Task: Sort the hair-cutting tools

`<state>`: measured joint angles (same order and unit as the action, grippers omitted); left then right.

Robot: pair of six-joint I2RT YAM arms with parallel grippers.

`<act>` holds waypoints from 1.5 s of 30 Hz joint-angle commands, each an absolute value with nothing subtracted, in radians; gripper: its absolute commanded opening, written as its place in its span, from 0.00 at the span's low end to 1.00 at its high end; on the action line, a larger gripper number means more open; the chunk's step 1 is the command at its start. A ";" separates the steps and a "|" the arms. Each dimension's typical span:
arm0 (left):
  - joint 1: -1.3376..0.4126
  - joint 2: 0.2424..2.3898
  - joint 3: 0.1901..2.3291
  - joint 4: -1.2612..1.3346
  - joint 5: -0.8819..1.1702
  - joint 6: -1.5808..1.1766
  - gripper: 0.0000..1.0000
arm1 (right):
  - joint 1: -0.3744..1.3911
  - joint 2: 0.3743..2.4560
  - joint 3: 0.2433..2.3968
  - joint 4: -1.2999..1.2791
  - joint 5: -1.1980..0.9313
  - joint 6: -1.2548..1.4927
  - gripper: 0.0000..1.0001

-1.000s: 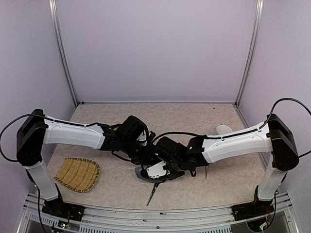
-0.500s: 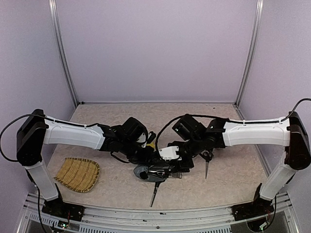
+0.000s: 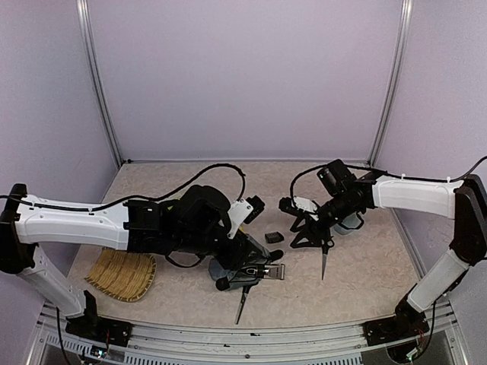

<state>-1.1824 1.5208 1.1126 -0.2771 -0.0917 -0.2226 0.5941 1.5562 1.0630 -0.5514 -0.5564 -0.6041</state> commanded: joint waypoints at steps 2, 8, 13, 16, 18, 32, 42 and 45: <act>-1.278 1.623 1.223 -0.363 -0.281 0.040 0.57 | 0.594 1.633 1.024 -0.509 -0.700 -0.520 0.59; -1.329 1.820 1.373 -0.518 -0.358 0.124 0.54 | 0.593 1.719 1.049 -0.501 -0.671 -0.480 0.58; -1.336 1.909 1.405 -0.504 -0.412 0.182 0.55 | 0.592 1.780 1.082 -0.494 -0.673 -0.474 0.55; -1.326 1.945 1.405 -0.492 -0.409 0.215 0.56 | 0.592 1.807 1.091 -0.484 -0.694 -0.476 0.54; -1.320 1.971 1.403 -0.482 -0.415 0.236 0.56 | 0.592 1.830 1.099 -0.484 -0.702 -0.474 0.54; -1.300 2.086 1.429 -0.401 -0.492 0.327 0.54 | 0.592 1.885 1.109 -0.516 -0.812 -0.522 0.38; -1.292 2.097 1.427 -0.397 -0.493 0.347 0.41 | 0.591 1.913 1.135 -0.569 -0.852 -0.538 0.08; -1.294 2.042 1.390 -0.376 -0.482 0.338 0.32 | 0.581 1.901 1.138 -0.597 -0.899 -0.555 0.00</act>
<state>-1.3014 2.0911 1.4147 -0.4046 -0.4797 0.3515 0.5926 1.9003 1.1194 -0.5289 -0.8192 -0.5316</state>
